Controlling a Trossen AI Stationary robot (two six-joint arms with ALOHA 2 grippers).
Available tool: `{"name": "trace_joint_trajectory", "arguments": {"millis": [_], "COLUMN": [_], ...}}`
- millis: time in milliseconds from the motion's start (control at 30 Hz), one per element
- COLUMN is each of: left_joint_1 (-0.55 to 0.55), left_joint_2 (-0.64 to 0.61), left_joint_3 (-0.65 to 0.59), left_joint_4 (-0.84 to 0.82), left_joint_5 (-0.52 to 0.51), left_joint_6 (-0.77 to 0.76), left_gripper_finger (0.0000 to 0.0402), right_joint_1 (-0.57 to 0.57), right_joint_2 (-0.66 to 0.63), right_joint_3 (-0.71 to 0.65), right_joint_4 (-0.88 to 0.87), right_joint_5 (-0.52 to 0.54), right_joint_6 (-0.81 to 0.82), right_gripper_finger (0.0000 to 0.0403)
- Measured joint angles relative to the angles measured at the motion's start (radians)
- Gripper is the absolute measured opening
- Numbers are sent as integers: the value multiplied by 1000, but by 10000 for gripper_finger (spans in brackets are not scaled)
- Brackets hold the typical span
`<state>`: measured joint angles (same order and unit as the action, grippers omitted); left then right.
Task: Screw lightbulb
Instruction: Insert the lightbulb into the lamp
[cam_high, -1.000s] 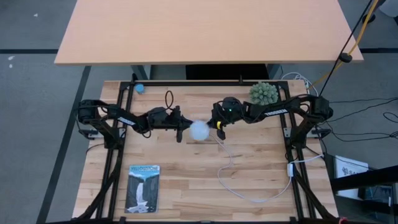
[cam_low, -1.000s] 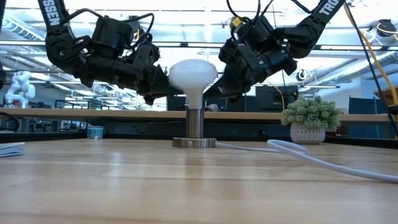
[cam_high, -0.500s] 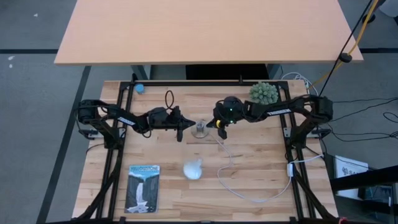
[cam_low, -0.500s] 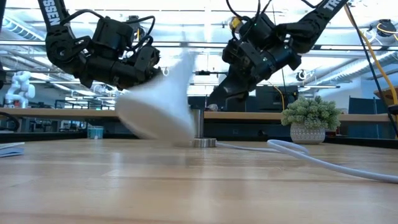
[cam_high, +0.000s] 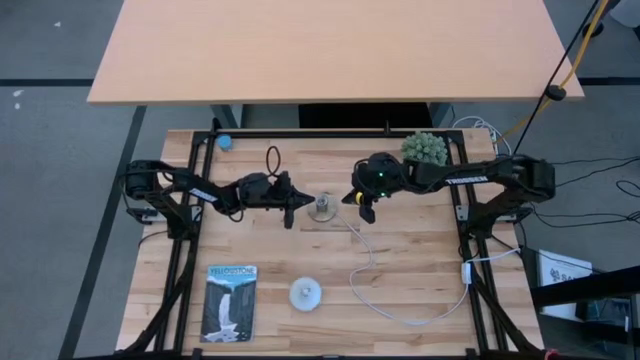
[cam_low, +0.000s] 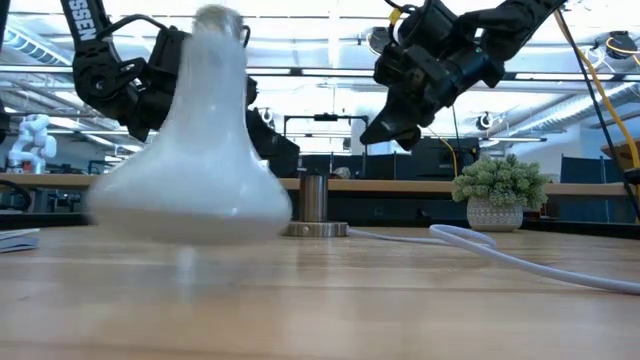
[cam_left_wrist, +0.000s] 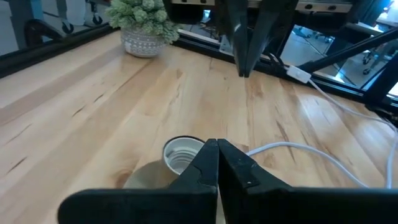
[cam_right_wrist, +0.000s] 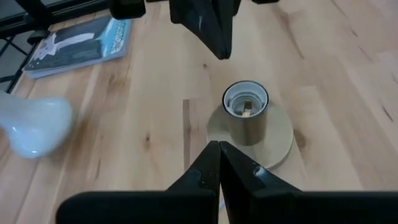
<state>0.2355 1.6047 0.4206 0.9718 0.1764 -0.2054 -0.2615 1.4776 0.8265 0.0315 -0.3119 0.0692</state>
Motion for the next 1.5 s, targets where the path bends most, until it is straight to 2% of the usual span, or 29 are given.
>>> {"name": "trace_joint_trajectory", "arguments": {"millis": [500,833,1033,1333,1500], "left_joint_1": [-16,-39,-60,-107,-110], "left_joint_2": [0,0,0,0,0], "left_joint_3": [0,0,0,0,0], "left_joint_4": [9,57,79,80,81], "left_joint_5": [3,-4,-45,-257,-273], "left_joint_6": [-30,-30,-31,-72,-81], "left_gripper_finger": [0,6,68,198,239], "right_joint_1": [82,93,93,93,93], "right_joint_2": [1,2,6,61,101], "right_joint_3": [0,0,0,0,0], "right_joint_4": [10,68,66,68,69], "right_joint_5": [-5,-4,-3,0,0], "right_joint_6": [50,50,24,16,16], "right_gripper_finger": [0,0,0,0,0]}}
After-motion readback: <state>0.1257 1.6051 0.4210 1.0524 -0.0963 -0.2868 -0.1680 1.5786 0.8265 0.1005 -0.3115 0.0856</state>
